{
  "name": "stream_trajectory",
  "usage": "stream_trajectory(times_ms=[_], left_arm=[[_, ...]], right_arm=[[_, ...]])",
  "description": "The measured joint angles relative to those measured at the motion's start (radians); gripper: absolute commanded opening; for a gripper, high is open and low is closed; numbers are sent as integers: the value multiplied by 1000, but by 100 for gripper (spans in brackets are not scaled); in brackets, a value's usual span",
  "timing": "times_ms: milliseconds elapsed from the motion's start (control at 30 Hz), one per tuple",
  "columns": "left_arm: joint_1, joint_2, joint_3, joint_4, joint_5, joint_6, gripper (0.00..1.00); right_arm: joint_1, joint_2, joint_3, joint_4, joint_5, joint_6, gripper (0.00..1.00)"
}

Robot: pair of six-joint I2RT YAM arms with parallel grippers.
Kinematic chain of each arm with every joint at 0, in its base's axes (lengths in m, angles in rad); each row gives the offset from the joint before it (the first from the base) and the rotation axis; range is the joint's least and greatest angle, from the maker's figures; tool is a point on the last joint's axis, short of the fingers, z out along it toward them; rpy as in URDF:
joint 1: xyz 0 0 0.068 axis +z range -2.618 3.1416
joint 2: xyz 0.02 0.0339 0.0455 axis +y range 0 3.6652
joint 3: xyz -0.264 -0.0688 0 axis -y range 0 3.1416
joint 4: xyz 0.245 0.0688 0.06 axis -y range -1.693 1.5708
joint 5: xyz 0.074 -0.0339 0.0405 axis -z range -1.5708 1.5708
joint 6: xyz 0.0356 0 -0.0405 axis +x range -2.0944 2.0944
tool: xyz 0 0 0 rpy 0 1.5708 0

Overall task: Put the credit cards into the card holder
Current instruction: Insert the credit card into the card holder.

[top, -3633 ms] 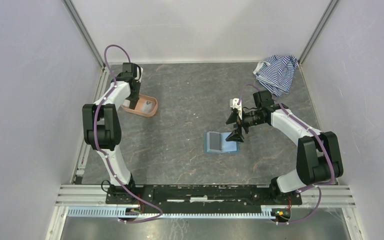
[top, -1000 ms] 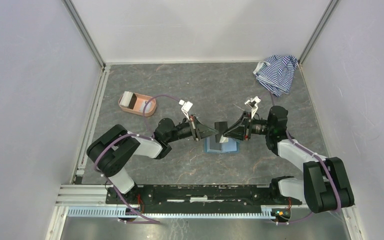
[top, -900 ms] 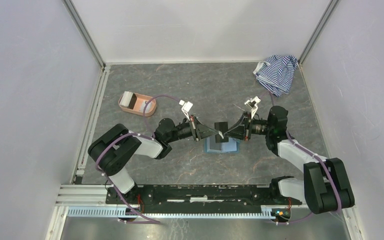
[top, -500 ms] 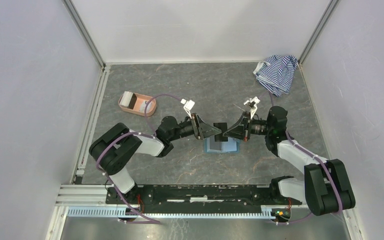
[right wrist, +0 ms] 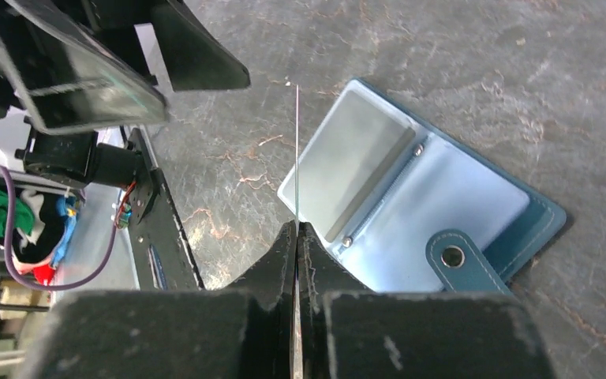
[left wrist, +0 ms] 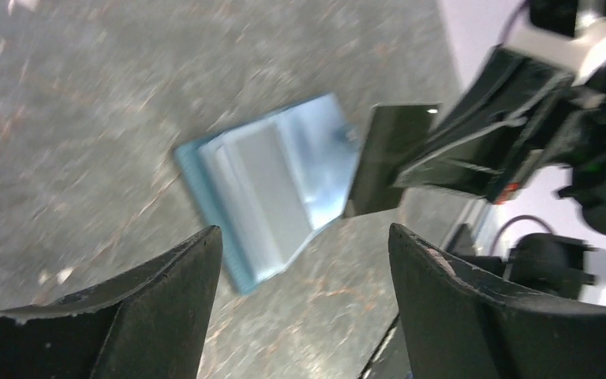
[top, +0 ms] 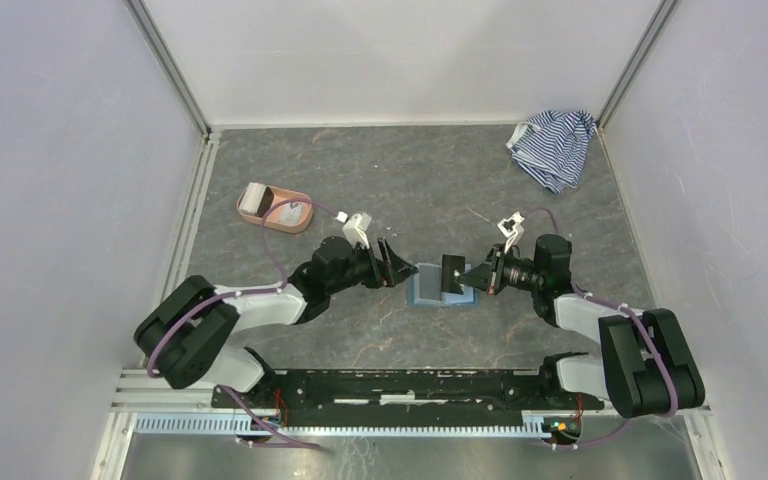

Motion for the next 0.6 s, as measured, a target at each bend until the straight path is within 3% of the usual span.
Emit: stream_trajectory(times_ms=[367,600], left_arm=[[-42,166,44,-147,-56,20,79],[-60,244,120,-193,-72,22,67]], right_arm=[[-13,123,-19,23,92,80,0],[-18,143,-19,45,93,111,0]])
